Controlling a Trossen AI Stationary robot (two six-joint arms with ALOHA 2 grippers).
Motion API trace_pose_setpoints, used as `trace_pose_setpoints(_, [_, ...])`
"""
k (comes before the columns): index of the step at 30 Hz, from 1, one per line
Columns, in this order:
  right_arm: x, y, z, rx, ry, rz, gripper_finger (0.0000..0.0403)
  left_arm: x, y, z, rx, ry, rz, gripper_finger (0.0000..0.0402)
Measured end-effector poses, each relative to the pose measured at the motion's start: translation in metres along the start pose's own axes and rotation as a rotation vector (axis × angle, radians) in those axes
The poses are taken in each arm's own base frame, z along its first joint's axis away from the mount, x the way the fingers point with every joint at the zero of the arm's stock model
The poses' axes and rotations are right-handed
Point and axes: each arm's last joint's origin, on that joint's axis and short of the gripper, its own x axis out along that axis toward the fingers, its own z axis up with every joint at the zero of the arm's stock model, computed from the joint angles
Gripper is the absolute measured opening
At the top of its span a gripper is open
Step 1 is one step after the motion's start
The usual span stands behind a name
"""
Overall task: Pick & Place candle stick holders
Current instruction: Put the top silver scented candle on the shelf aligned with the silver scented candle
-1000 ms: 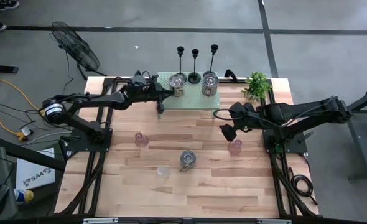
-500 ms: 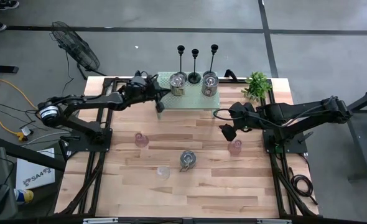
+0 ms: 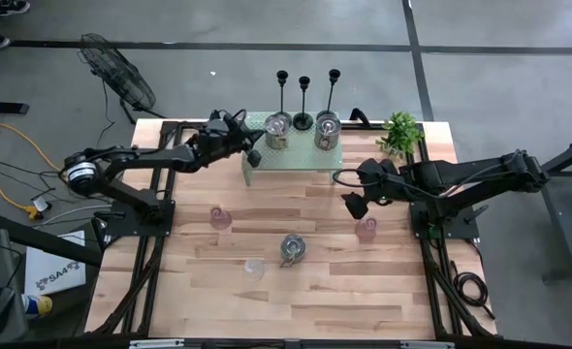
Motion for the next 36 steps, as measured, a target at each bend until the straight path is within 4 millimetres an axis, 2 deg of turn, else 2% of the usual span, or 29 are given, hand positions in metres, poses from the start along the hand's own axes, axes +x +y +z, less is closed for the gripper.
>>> trace_pose_setpoints(4, [0.000,0.000,0.000,0.006,0.000,0.000,0.0392,0.006,-0.007,-0.005,-0.019,-0.008,0.070,0.0000])
trace_pose_setpoints(10, [0.000,0.000,0.000,0.007,0.000,0.000,0.0392,0.012,-0.016,-0.003,-0.016,-0.020,0.085,0.0000])
trace_pose_setpoints(27, [0.000,0.000,0.000,0.008,0.000,0.001,0.0392,0.046,-0.046,0.011,0.007,-0.008,-0.001,0.0000])
trace_pose_setpoints(36, [0.000,0.000,0.000,0.007,0.000,0.001,0.0392,0.048,-0.050,0.016,0.001,-0.024,-0.018,0.0000])
